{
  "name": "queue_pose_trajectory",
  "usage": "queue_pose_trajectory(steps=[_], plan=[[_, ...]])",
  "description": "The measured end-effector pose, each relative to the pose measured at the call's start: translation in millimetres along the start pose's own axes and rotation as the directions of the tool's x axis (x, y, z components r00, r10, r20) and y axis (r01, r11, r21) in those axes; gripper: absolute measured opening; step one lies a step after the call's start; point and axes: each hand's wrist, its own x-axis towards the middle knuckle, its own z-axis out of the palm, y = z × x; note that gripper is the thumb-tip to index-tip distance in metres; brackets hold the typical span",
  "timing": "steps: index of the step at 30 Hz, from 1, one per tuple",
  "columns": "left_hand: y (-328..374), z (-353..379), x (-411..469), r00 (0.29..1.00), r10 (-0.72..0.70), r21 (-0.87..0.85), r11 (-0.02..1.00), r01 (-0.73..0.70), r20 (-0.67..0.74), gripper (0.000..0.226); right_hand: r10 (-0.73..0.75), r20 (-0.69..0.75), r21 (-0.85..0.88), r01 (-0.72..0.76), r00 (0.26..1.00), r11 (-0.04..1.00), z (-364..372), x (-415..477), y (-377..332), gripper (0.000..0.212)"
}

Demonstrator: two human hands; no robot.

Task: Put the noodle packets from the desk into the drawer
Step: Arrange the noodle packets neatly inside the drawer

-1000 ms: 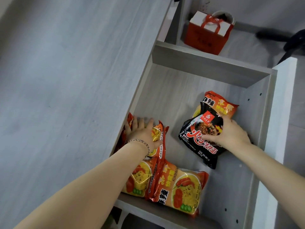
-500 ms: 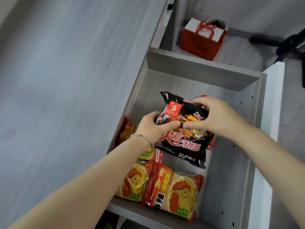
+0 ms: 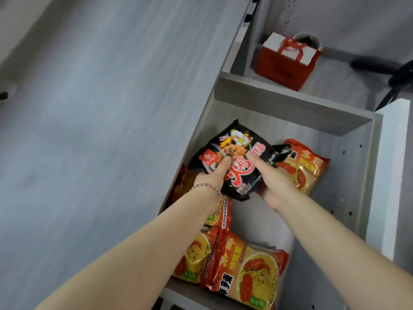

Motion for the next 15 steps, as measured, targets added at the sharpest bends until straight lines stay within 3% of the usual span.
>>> queue_pose_trajectory(steps=[2,3,6,8,11,13,15], plan=[[0.8,-7.9,-0.8,0.991,0.126,0.293,0.947,-0.134,0.047,0.037,-0.001,-0.091,-0.02,-0.001,0.996,1.0,4.1,12.7,-5.2,0.046],[3.0,-13.2,-2.0,0.973,0.215,0.453,0.862,-0.229,0.082,0.03,-0.017,-0.106,-0.034,0.014,0.994,0.999,5.9,19.3,-9.6,0.048],[3.6,-31.1,4.5,0.876,0.453,0.814,0.438,-0.382,0.167,0.043,-0.101,-0.156,-0.126,0.081,0.983,0.989,13.1,41.8,-23.4,0.052],[-1.2,-38.7,9.1,0.839,0.486,0.907,0.189,-0.376,0.246,0.047,-0.145,-0.185,-0.207,0.106,0.972,0.973,18.8,55.0,-30.1,0.048],[-8.6,-46.4,17.5,0.876,0.376,0.953,-0.126,-0.275,0.302,0.056,-0.182,-0.137,-0.282,0.138,0.974,0.95,34.2,73.6,-26.8,0.039],[-10.8,-47.2,21.9,0.868,0.37,0.935,-0.255,-0.247,0.331,0.058,-0.18,-0.054,-0.414,0.142,0.982,0.899,43.2,79.9,-16.8,0.046],[-11.4,-45.8,23.2,0.862,0.377,0.927,-0.287,-0.24,0.339,0.057,-0.137,0.02,-0.48,0.13,0.99,0.868,46.6,84.3,-7.3,0.05]])
